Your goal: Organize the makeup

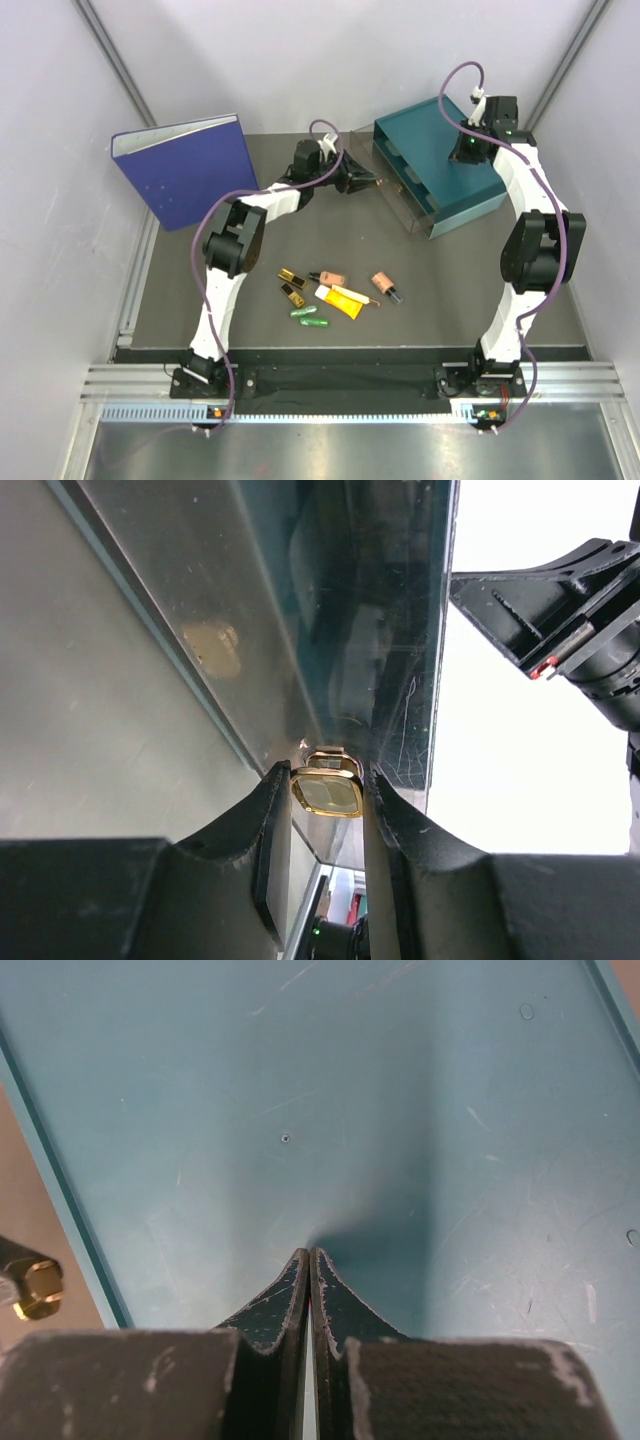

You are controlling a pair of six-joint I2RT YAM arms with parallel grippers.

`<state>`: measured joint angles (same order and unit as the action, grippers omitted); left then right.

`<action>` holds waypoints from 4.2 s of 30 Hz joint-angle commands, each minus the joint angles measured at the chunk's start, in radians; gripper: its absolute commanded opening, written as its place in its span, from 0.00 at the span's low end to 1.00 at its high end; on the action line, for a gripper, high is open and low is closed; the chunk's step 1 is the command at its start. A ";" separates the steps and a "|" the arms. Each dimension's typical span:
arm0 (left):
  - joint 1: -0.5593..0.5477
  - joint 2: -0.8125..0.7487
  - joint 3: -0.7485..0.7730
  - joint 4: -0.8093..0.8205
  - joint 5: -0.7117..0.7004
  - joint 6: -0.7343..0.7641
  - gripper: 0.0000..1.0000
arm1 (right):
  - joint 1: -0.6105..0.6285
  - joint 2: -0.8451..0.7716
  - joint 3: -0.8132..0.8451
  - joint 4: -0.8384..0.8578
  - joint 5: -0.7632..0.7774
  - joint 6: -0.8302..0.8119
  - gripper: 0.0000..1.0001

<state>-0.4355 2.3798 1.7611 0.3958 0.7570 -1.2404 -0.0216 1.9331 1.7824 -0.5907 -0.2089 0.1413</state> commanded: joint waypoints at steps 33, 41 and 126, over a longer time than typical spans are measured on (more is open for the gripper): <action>0.043 -0.435 -0.245 -0.434 -0.085 0.551 0.84 | 0.014 0.010 -0.071 -0.051 -0.017 -0.011 0.00; 0.041 -0.586 -0.296 -0.728 -0.169 0.856 0.99 | 0.014 0.003 -0.087 -0.047 -0.017 -0.014 0.00; -0.235 -0.405 -0.212 -1.276 -0.688 1.343 0.00 | 0.043 0.064 -0.063 -0.060 -0.020 -0.016 0.00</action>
<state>-0.6956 2.0727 1.5494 -0.9005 0.1352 0.1379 0.0044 1.9213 1.7309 -0.5121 -0.2279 0.1345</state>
